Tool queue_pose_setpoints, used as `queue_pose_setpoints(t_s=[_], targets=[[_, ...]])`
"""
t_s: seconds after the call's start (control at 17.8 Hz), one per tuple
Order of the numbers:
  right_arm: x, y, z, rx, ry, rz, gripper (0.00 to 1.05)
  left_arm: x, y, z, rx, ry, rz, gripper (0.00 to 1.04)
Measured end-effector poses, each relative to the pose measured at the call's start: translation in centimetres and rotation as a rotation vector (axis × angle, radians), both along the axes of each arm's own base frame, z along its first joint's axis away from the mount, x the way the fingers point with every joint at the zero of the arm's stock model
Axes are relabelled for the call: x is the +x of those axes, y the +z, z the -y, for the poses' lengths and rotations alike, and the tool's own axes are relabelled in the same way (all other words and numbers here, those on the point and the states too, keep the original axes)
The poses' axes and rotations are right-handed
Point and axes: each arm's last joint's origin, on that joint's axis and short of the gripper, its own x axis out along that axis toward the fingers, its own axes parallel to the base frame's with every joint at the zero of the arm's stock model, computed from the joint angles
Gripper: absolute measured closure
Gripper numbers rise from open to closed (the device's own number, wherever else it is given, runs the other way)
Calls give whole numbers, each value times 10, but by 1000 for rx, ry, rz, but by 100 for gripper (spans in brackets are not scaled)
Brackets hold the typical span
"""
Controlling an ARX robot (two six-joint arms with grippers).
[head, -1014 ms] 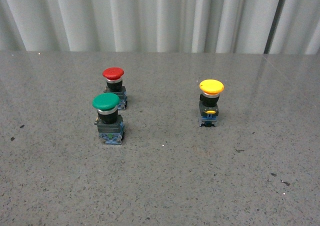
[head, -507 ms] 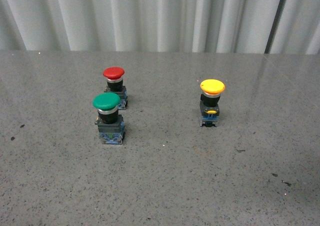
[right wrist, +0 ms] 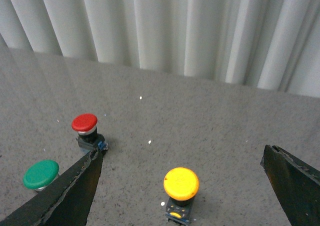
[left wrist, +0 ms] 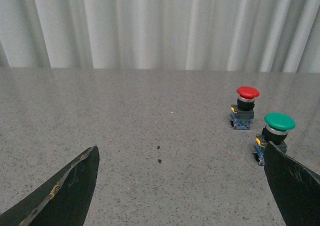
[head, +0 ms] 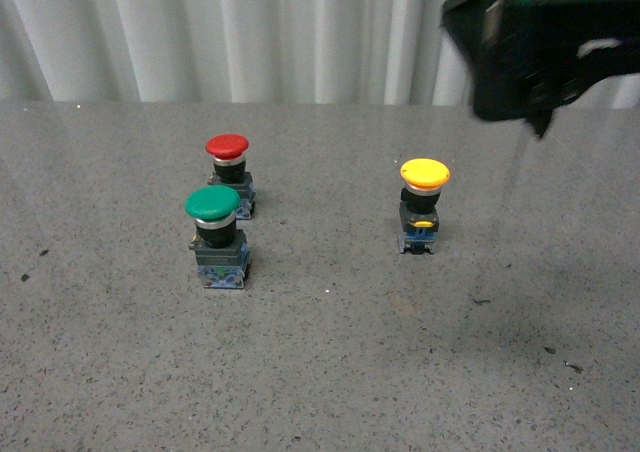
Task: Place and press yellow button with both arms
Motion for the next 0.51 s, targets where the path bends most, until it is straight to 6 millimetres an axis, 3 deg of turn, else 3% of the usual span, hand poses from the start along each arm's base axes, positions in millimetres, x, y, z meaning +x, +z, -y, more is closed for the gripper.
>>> queue_pose_setpoints(t_s=[0.06, 0.11, 0.17, 0.23, 0.28, 0.34, 0.51], targets=[[24, -7, -31, -34, 13, -44, 7, 0, 0, 0, 0, 0, 0, 7], [41, -17, -51, -68, 6, -78, 19, 0, 0, 0, 0, 0, 0, 7], [52, -31, -55, -119, -11, -132, 52, 0, 0, 0, 0, 0, 0, 7], [63, -33, -42, -147, -66, -195, 84, 0, 0, 0, 0, 0, 0, 7], [70, -39, -35, -151, -87, -265, 103, 0, 0, 0, 0, 0, 0, 7], [72, -43, -44, -158, -49, -285, 103, 0, 0, 0, 0, 0, 0, 7], [76, -52, -45, -152, -56, -318, 103, 0, 0, 0, 0, 0, 0, 7]])
